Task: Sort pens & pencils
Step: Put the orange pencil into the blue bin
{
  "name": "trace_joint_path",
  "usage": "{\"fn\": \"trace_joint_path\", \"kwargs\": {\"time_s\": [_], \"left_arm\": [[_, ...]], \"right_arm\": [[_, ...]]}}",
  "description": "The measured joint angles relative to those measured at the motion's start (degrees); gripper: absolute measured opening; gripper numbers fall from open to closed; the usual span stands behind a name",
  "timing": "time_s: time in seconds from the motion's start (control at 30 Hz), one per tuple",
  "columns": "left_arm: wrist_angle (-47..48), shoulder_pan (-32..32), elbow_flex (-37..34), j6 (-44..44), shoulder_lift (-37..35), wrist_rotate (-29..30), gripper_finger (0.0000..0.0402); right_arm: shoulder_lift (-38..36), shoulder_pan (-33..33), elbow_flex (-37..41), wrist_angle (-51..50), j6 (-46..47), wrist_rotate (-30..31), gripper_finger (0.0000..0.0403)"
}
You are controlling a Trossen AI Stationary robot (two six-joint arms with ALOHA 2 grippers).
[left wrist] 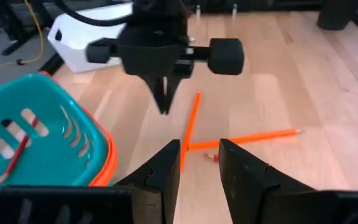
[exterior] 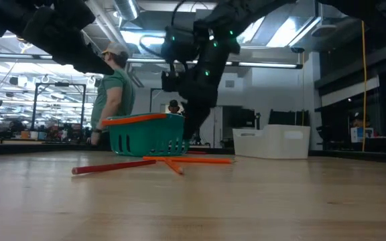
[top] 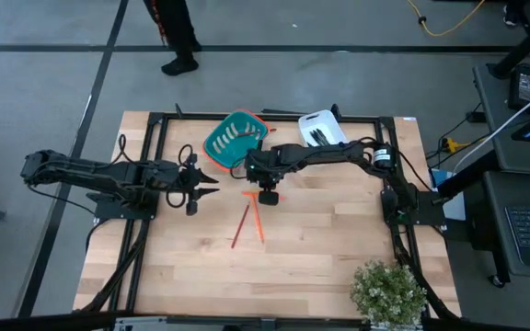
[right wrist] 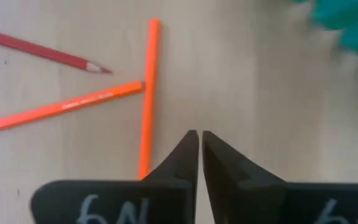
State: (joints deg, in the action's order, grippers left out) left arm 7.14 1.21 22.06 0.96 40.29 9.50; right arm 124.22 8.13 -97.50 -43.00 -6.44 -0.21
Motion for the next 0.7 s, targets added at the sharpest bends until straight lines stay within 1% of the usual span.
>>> {"fn": "trace_joint_path", "kwargs": {"time_s": [0.07, 0.17, 0.23, 0.33, 0.43, 0.53, 0.63, 0.7], "left_arm": [[-4.0, 0.0, 0.0, -1.3, 1.7, 0.0, 0.0103], [-10.7, 0.0, 0.0, -4.2, 4.4, 0.0, 0.0103], [-14.2, 0.0, 0.0, -4.4, 6.5, 0.0, 0.0103], [-16.7, 0.0, 0.0, -4.5, 9.3, 0.0, 0.0103], [-17.6, -0.1, 0.0, -4.5, 12.0, 0.0, 0.0103], [-20.0, -0.3, 0.2, -4.6, 14.7, 0.0, 0.0103], [-20.3, -0.9, 2.0, -4.6, 17.1, 0.0, 0.0103], [-19.6, -1.3, 3.8, -4.6, 18.6, 0.0, 0.0103]], "right_arm": [[0.0, 0.3, -3.1, -3.8, 0.9, 0.5, 0.0025], [-0.2, 0.7, -6.2, -6.0, 1.3, 0.6, 0.0025], [-0.8, 1.0, -6.4, -6.8, 0.2, 0.7, 0.0025], [-2.2, 1.0, -5.4, -6.0, -1.6, -0.4, 0.0025], [-4.7, 1.0, -2.1, -2.3, -3.0, -3.9, 0.0025], [-8.0, 1.1, 2.8, 2.5, -3.4, -7.4, 0.0025], [-12.6, 1.2, 8.2, 6.3, -3.7, -7.2, 0.0025], [-16.2, 1.2, 12.6, 11.4, -3.4, -7.1, 0.0025]]}}
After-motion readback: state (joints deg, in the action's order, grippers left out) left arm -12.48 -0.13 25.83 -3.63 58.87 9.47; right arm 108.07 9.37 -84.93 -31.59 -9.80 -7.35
